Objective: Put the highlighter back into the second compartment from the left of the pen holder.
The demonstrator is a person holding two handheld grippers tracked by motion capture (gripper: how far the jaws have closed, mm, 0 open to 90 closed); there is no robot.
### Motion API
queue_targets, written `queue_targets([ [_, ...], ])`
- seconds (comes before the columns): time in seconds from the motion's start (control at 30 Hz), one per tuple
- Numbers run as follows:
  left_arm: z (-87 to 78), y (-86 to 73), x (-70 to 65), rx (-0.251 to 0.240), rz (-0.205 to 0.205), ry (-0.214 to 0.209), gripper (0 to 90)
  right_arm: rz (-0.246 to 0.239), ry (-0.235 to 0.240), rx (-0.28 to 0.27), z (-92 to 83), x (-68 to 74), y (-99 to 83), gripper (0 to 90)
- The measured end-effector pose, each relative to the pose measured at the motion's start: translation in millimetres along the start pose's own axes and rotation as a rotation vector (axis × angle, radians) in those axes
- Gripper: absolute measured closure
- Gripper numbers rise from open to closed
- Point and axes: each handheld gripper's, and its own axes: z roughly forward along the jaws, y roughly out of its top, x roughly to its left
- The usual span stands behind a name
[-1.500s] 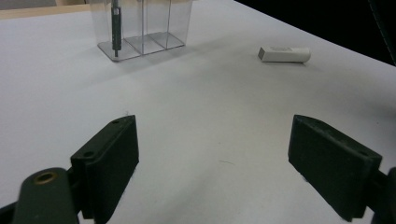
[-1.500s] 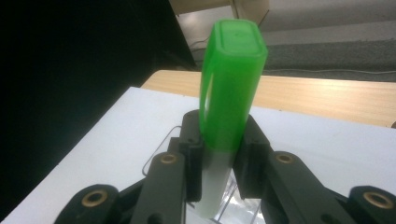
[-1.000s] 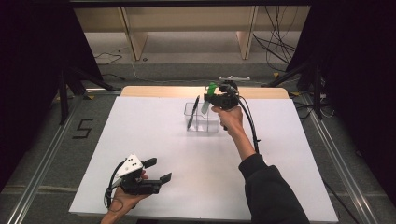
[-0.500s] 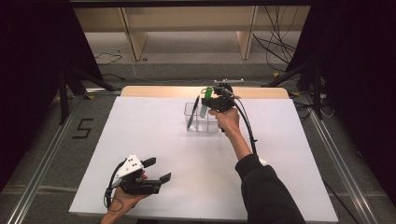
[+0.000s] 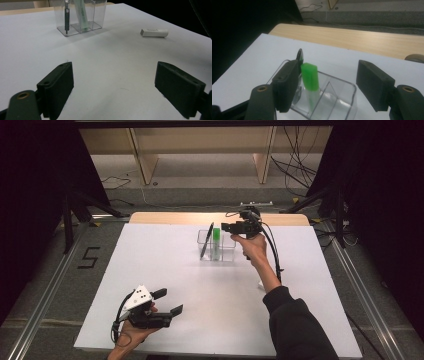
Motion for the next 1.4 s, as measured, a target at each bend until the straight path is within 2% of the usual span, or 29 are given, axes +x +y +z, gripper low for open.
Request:
queue_targets([
  [0.1,-0.3,-0.1,0.9,-0.007,-0.014,-0.019,15.2,-0.043,0.011,-0.006,-14.0,-2.8,-3.1,33.9],
  [0.27,-0.7,0.1,2.2,-0.014,-0.024,-0.028,15.2,-0.111,0.053,0.019,-39.0,-10.8,-13.6,31.8],
  [0.43,-0.1,0.0,2.3,-0.013,-0.032,-0.034,15.2,-0.099,0.098,0.043,-56.2,-23.8,-29.6,31.4],
  [0.6,-0.4,-0.4,2.6,-0.011,-0.031,-0.033,15.2,-0.121,0.093,0.080,-64.2,-33.7,-50.1,31.3],
  [0.97,1.1,-1.1,1.9,0.004,-0.015,-0.029,15.2,-0.145,0.074,0.076,-92.6,-49.4,-80.6,31.2],
  [1.07,1.2,-1.5,2.0,0.003,-0.016,-0.028,15.2,-0.170,0.060,0.072,-99.8,-51.8,-86.2,30.8],
  [1.23,2.2,-1.9,1.7,0.011,-0.015,-0.030,15.3,-0.169,0.083,0.058,-109.3,-54.2,-95.3,30.5],
  [1.4,1.6,-0.9,1.0,0.003,-0.013,-0.032,15.2,-0.205,0.086,0.107,-109.6,-51.6,-107.2,29.4],
])
